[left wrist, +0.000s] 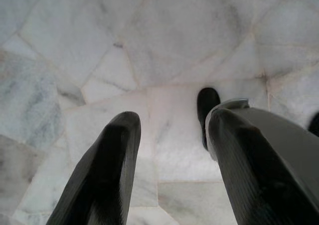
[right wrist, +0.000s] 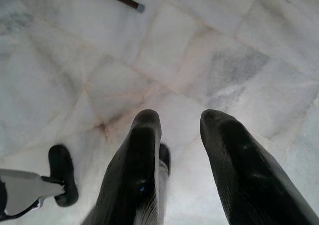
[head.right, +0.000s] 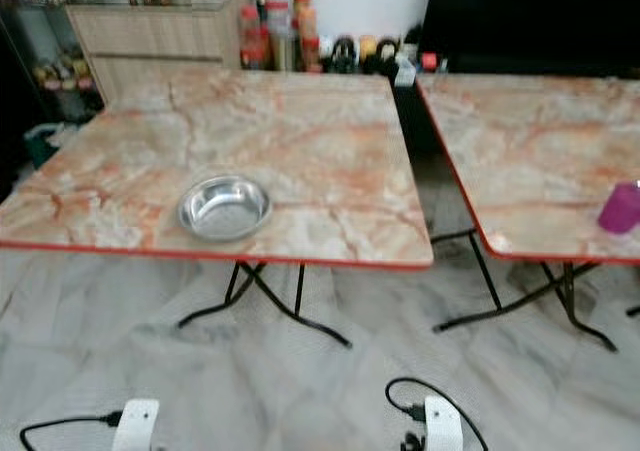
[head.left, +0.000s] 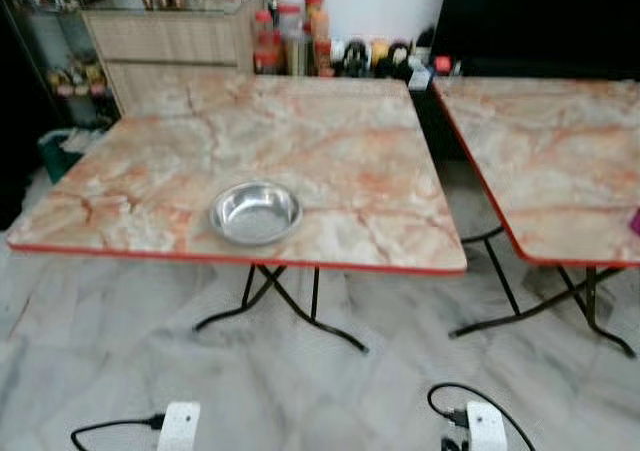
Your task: Setting the table
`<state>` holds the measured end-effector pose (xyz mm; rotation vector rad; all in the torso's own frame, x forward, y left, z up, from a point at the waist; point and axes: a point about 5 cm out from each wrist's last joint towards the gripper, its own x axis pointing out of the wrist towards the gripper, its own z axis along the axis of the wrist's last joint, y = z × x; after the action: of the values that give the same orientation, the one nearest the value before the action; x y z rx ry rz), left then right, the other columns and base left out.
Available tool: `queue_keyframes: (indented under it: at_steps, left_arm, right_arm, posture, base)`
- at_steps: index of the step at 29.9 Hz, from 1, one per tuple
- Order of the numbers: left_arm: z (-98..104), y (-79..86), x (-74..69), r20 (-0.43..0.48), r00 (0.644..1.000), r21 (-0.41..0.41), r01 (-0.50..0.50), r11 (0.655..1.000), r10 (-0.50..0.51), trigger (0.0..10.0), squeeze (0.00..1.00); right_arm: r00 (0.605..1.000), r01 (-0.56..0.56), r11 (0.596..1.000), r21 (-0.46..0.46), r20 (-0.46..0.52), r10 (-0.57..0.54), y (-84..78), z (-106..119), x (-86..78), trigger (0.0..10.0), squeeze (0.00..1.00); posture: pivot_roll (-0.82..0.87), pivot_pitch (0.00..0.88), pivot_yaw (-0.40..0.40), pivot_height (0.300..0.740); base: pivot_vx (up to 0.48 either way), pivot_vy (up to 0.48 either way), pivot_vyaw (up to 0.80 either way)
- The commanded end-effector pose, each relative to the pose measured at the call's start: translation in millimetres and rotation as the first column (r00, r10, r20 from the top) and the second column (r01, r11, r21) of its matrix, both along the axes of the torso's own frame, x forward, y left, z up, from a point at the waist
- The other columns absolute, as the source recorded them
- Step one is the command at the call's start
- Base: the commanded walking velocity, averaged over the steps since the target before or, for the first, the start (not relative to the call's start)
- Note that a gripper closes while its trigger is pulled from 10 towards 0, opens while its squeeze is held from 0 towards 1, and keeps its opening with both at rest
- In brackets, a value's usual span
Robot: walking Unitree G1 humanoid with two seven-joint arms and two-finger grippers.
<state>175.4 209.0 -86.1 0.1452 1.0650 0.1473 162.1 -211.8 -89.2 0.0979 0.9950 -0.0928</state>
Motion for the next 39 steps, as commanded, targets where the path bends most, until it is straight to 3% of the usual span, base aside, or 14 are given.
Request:
queue_keyframes:
  at_steps: [1,18,20,23,30,39]
  left_arm:
    - [0.4,-6.2,3.4,0.002,1.0,-0.008,0.013,1.0,-0.013,10.0,0.0]
    - [0.8,-5.2,3.9,-0.002,1.0,0.007,0.024,1.0,-0.024,10.0,0.0]
    - [-3.2,-4.4,-5.5,-0.017,1.0,0.01,0.019,1.0,-0.019,10.0,0.0]
    - [-4.2,-3.2,-8.6,-0.023,1.0,0.016,0.014,1.0,-0.014,10.0,0.0]
    - [-5.2,-2.4,-11.2,-0.027,1.0,0.019,0.015,1.0,-0.015,10.0,0.0]
    - [-6.8,-5.3,-14.3,-0.024,0.999,0.012,0.036,0.999,-0.036,10.0,0.0]
  right_arm:
    - [1.0,0.004,1.0,-0.019,-0.008,-0.004,-6.9,-0.1,-3.6,10.0,0.0]
    - [1.0,-0.014,0.999,-0.031,-0.002,0.014,-6.8,0.8,-1.6,10.0,0.0]
    - [1.0,-0.022,0.999,-0.031,0.0,0.022,-6.4,1.0,-1.1,10.0,0.0]
    - [1.0,-0.004,1.0,-0.02,-0.005,0.004,-6.1,0.4,-2.0,10.0,0.0]
    - [1.0,-0.002,1.0,-0.013,-0.005,0.002,-5.7,0.2,-2.3,10.0,0.0]
    - [1.0,0.0,1.0,-0.015,-0.007,0.0,-5.9,0.1,-2.5,10.0,0.0]
  posture:
    - [0.0,0.0,-0.034,0.74]
    - [-0.01,0.0,-0.028,0.74]
    - [-0.01,0.0,-0.029,0.74]
    - [-0.01,0.0,-0.029,0.74]
    - [-0.01,0.0,-0.028,0.74]
    - [0.0,0.0,-0.029,0.74]
  base:
    - [0.0,-0.277,0.0]
    - [0.116,-0.275,0.0]
    - [0.324,-0.122,0.8]
    - [0.389,0.0,0.53]
    - [0.433,0.0,0.0]
    - [0.209,-0.363,0.0]
